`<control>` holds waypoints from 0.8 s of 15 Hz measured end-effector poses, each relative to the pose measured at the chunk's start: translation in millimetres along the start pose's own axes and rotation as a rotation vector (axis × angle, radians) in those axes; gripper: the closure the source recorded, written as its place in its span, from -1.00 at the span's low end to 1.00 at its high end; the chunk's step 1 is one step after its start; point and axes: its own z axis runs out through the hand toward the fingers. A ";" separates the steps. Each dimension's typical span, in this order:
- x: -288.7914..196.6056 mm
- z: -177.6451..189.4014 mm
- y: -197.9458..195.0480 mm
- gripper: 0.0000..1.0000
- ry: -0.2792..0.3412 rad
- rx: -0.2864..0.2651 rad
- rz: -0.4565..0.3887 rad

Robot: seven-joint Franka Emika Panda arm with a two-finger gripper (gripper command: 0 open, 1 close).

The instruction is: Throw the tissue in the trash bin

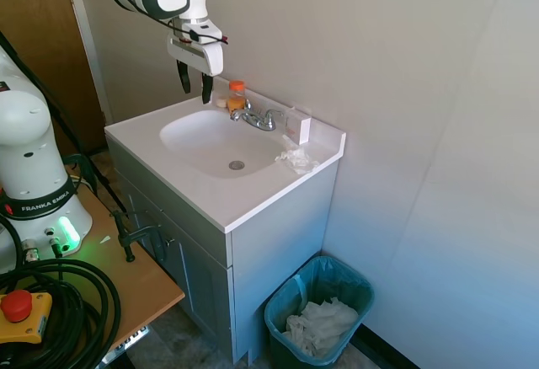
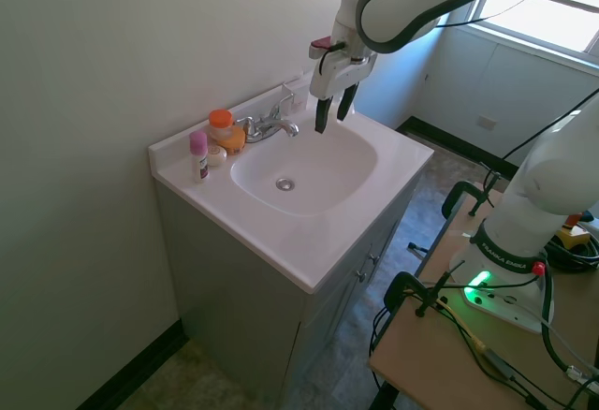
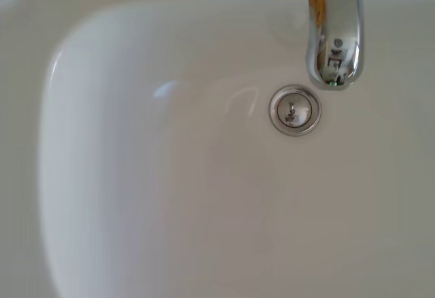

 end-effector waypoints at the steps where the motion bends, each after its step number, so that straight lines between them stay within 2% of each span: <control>1: 0.4 0.3 0.3 -1.00 0.000 -0.001 0.002; 4: 15.2 -7.3 5.4 -1.00 0.054 0.001 0.085; 6: 48.5 -21.6 22.8 -1.00 0.120 0.024 0.188; 9: 108.0 -33.7 36.6 -1.00 0.186 0.061 0.324; 12: 171.1 -8.0 41.5 -1.00 0.193 0.060 0.439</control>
